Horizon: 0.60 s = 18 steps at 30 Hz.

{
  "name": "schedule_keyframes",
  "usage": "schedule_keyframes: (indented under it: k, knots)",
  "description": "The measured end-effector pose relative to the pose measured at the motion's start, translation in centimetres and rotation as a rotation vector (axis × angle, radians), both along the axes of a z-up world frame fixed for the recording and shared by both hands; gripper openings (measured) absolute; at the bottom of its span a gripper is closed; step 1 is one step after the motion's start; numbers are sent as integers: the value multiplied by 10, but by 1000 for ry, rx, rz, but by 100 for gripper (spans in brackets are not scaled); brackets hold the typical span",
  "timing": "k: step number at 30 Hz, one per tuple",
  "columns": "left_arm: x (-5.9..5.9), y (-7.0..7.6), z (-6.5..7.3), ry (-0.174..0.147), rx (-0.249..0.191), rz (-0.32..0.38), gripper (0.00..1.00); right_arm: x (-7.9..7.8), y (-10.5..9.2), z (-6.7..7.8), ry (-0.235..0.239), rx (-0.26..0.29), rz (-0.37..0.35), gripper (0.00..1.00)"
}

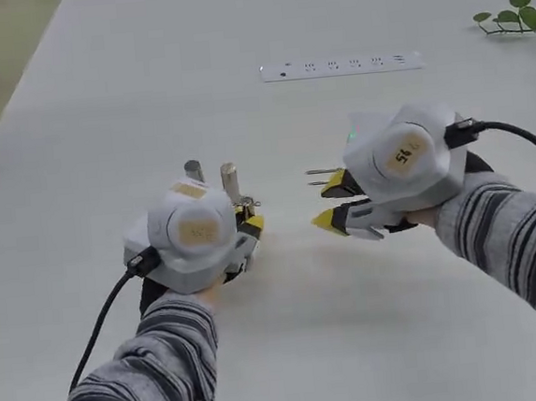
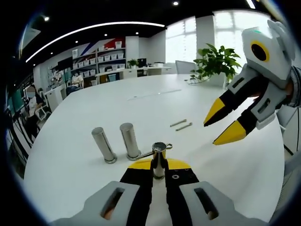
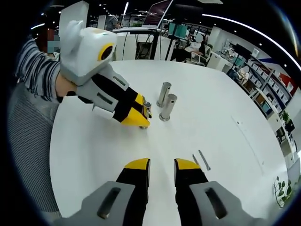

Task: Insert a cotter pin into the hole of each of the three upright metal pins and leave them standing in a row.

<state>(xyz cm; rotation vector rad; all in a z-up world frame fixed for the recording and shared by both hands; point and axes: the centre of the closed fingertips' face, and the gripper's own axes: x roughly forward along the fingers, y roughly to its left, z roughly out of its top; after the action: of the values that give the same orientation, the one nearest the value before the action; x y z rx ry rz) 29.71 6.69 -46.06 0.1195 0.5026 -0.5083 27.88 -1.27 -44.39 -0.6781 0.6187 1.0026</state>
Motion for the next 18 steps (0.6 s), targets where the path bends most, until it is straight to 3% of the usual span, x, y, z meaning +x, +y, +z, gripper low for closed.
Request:
schedule_keyframes:
  k: [11,18]
  knots:
    - [9,30,-2,4,25,30,5,-5,1,-1,18,26,-21,17]
    - [12,39,-5,14,24,21,5,-7,1,-4,51,56,-46,18]
